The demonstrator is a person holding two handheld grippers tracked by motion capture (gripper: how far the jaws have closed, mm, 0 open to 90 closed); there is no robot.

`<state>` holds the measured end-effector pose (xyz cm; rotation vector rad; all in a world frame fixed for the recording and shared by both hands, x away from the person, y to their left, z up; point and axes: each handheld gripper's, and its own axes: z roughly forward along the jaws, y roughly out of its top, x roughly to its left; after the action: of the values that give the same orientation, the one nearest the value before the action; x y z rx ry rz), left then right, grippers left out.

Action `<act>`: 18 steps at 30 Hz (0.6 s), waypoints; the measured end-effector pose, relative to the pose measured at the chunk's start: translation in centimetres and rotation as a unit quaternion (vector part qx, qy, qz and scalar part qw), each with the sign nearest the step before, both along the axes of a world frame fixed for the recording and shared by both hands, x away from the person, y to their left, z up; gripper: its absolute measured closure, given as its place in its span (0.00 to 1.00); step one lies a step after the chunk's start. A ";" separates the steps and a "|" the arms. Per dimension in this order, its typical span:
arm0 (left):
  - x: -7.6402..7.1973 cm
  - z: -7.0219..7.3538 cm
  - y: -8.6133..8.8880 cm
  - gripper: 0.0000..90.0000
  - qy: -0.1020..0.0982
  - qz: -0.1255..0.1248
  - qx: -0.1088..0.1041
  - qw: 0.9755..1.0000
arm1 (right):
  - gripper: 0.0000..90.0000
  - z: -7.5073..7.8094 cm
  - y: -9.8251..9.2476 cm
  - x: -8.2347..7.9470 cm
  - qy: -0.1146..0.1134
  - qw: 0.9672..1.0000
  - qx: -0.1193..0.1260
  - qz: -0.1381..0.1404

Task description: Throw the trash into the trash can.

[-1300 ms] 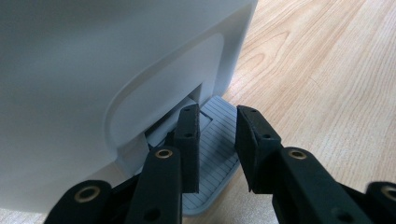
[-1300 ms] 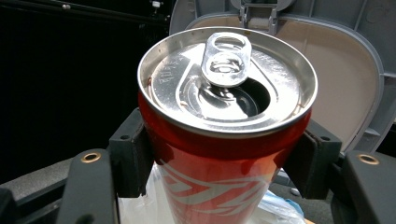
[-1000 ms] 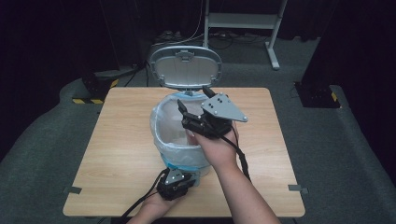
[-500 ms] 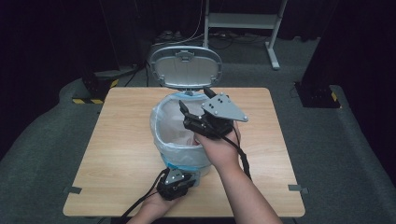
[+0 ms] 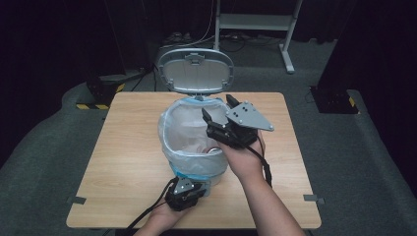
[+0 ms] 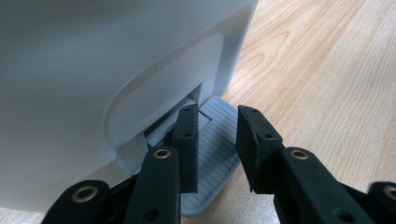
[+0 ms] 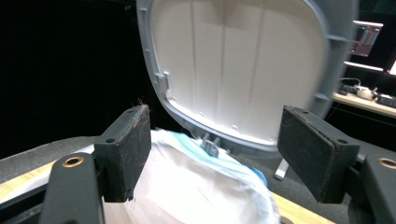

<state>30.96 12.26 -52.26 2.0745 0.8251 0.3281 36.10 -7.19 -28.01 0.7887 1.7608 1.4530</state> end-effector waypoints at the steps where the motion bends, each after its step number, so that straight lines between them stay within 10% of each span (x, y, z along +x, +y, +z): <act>1: 0.0 0.0 0.0 0.77 0.000 0.000 0.000 1.000 | 0.29 -0.1 -0.2 0.0 0.000 1.000 -0.001 -0.001; 18: 0.1 0.0 0.1 0.77 -0.003 -0.001 0.006 1.000 | 0.29 -2.6 -5.0 -0.8 0.012 0.999 -0.006 -0.036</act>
<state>31.01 12.32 -52.22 2.0833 0.8200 0.3392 35.28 -12.17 -30.62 0.8579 1.7392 1.3883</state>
